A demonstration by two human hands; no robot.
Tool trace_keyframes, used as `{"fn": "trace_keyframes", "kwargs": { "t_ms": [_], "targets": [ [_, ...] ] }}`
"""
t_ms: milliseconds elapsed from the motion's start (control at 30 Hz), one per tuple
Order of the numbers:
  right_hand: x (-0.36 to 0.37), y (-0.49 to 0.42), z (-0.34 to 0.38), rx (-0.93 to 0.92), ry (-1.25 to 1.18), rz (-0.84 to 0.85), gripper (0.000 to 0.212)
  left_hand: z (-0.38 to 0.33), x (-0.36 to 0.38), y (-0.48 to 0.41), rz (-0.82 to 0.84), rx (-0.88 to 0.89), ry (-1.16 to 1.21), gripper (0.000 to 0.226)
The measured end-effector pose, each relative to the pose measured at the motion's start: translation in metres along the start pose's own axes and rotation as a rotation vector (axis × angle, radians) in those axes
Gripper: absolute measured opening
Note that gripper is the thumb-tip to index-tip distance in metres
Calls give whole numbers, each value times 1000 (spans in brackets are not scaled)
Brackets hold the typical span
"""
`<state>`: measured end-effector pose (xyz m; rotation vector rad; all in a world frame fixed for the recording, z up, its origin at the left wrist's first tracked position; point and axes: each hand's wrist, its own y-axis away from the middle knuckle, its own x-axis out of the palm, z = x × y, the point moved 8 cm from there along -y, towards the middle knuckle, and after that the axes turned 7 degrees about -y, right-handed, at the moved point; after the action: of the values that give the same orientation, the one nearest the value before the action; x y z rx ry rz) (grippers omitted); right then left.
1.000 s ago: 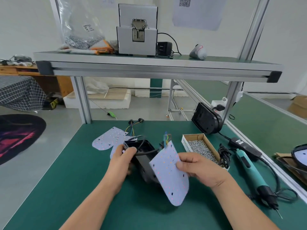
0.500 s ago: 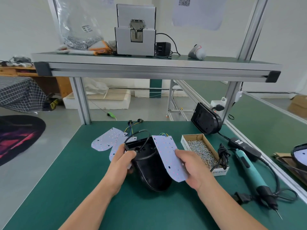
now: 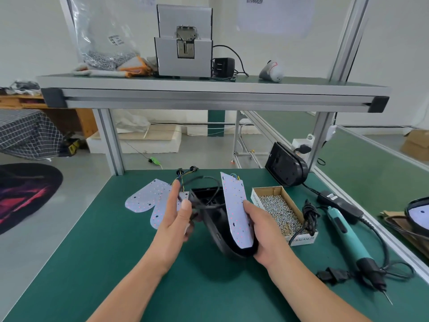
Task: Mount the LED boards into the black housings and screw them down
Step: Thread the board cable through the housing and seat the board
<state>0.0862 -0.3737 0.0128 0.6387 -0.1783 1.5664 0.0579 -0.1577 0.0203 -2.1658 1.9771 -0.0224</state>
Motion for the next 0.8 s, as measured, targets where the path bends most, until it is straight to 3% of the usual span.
{"fn": "trace_keyframes", "kwargs": {
  "t_ms": [100,233,300,400,533,633,700,800],
  "targets": [
    [-9,-3,4,-31,-82,-36,34,2,-6,-3,-41,-11,-76,71],
    [-20,-7,5,-38,-138,-86,37,10,-13,-4,-67,-105,-347,56],
    [-25,-9,6,-35,-158,-119,34,10,-21,-2,-152,-162,-300,51],
    [-30,-10,10,-53,-191,-143,26,16,-33,-2,-254,-215,141,29],
    [-30,-13,5,-39,-160,-132,27,13,-27,-4,-166,-218,662,23],
    [-28,-11,1,-26,-118,-128,29,13,-22,-6,-157,-234,883,35],
    [-28,-10,2,-28,-85,-143,29,10,-21,-5,-180,-213,833,37],
    [-27,-8,1,-16,-71,-137,26,2,-20,-1,-188,-154,436,34]
  ]
}}
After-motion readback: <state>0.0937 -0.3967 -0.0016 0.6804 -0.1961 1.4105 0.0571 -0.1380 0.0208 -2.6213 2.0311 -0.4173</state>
